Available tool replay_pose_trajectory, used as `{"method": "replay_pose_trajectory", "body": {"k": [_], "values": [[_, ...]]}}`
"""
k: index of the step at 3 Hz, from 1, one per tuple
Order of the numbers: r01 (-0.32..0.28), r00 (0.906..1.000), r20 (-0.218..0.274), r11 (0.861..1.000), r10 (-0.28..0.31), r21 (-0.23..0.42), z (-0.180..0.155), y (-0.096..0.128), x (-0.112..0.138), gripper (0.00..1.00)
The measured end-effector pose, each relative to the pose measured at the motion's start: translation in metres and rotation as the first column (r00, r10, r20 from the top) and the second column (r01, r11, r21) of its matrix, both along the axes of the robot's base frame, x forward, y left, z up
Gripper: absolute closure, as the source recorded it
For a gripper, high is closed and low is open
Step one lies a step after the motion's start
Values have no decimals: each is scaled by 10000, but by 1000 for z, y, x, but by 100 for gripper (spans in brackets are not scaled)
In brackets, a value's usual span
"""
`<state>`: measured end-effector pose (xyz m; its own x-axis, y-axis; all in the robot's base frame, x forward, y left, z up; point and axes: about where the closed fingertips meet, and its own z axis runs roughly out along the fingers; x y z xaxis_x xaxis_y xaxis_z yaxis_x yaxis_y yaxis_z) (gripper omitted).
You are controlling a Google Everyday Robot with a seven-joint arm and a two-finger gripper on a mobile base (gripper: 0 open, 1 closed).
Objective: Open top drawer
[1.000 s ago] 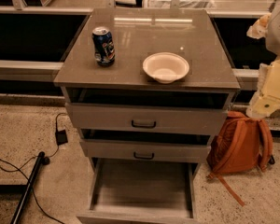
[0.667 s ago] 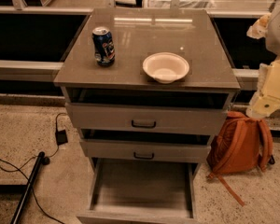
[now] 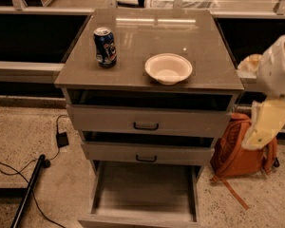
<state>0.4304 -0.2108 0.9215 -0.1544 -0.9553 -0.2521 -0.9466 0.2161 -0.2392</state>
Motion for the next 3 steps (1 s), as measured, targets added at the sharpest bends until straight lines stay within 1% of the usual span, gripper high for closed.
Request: {"method": "replay_pose_trajectory", "body": {"k": [1, 2, 3], "values": [[-1116, 9937, -105, 9937, 1117, 94, -52, -5, 4, 0], [-1824, 9832, 53, 9831, 1825, -118, -52, -5, 3, 0], [-1641, 9861, 292, 9862, 1635, 212, -68, 3, 15, 0]]}}
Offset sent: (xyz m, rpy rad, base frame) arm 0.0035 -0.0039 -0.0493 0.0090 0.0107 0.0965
